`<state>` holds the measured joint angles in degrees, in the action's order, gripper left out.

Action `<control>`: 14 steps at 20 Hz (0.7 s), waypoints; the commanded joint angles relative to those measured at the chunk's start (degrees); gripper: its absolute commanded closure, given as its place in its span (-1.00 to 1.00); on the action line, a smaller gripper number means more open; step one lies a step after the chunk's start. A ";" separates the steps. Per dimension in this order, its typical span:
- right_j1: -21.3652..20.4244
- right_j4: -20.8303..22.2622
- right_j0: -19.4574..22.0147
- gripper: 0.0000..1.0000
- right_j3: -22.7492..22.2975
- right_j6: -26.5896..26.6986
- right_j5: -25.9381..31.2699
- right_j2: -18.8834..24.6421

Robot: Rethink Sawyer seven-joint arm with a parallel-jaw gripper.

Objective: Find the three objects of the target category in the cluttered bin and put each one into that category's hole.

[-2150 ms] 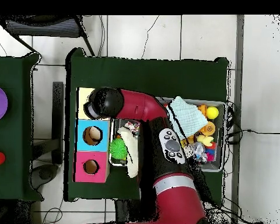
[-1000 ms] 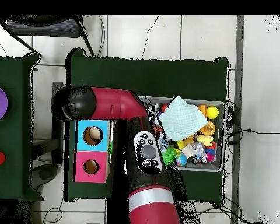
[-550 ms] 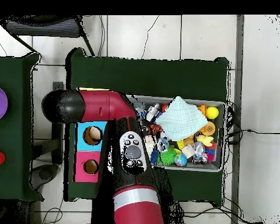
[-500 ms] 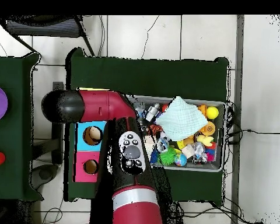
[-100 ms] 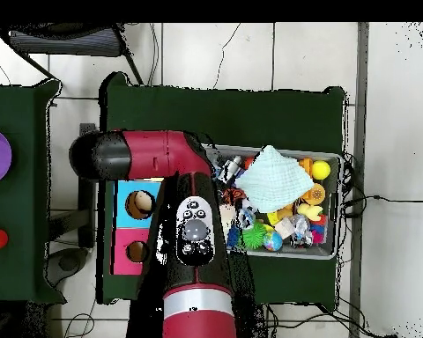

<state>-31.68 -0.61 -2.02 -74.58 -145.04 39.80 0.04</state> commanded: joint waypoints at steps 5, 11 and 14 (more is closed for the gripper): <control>2.13 0.83 1.81 1.00 1.04 -4.13 -0.42 -1.48; 2.73 -0.08 2.65 1.00 -1.50 -3.32 0.80 -0.46; 2.87 -0.75 2.98 1.00 -2.05 -3.31 2.05 0.02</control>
<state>-31.59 -0.52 -1.68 -73.25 -145.04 39.81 -1.63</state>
